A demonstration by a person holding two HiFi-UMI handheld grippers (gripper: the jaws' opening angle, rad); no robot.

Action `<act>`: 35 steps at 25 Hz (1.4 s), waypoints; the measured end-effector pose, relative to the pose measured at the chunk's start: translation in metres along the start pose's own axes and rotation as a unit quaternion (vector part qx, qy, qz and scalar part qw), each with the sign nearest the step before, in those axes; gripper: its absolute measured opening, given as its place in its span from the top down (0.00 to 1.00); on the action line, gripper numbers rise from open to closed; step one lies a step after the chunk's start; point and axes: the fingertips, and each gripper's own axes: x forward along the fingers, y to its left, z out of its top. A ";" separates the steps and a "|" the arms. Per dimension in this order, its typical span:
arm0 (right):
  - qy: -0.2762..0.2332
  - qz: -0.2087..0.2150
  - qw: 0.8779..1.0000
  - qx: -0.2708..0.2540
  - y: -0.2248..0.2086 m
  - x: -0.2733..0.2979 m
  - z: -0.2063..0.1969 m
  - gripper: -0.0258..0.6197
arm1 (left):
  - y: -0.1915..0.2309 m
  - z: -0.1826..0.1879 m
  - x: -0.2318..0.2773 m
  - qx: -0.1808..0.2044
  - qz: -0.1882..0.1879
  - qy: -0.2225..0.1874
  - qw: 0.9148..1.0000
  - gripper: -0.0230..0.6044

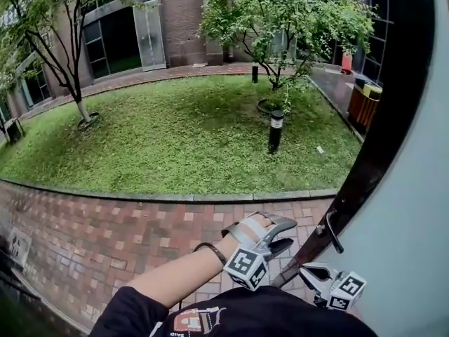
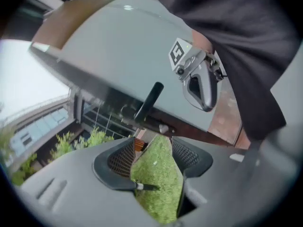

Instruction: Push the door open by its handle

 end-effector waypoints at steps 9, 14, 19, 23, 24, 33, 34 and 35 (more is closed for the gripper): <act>-0.011 -0.039 0.999 0.002 -0.016 0.061 0.002 0.96 | -0.080 -0.220 -0.213 -0.570 0.118 0.055 0.811 0.96; -0.020 -0.049 0.999 -0.012 -0.021 0.093 0.026 0.96 | -0.088 -0.253 -0.268 -0.648 0.202 0.045 0.733 0.96; -0.014 -0.034 0.999 -0.024 -0.020 0.130 0.036 0.96 | -0.081 -0.260 -0.285 -0.618 0.212 0.060 0.754 0.96; -0.005 -0.033 0.999 -0.029 -0.004 0.144 0.041 0.96 | -0.082 -0.265 -0.310 -0.625 0.218 0.047 0.748 0.96; -0.002 -0.032 0.999 -0.029 -0.001 0.147 0.039 0.96 | -0.083 -0.267 -0.313 -0.627 0.218 0.043 0.746 0.96; 0.004 0.048 0.998 -0.051 0.027 0.144 0.040 0.96 | -0.079 -0.212 -0.302 -0.620 0.232 0.039 0.748 0.96; 0.005 0.059 0.997 -0.052 0.029 0.140 0.035 0.96 | -0.081 -0.196 -0.301 -0.619 0.237 0.042 0.747 0.96; 0.007 0.069 0.996 -0.049 0.031 0.135 0.030 0.96 | -0.086 -0.180 -0.298 -0.621 0.243 0.044 0.744 0.96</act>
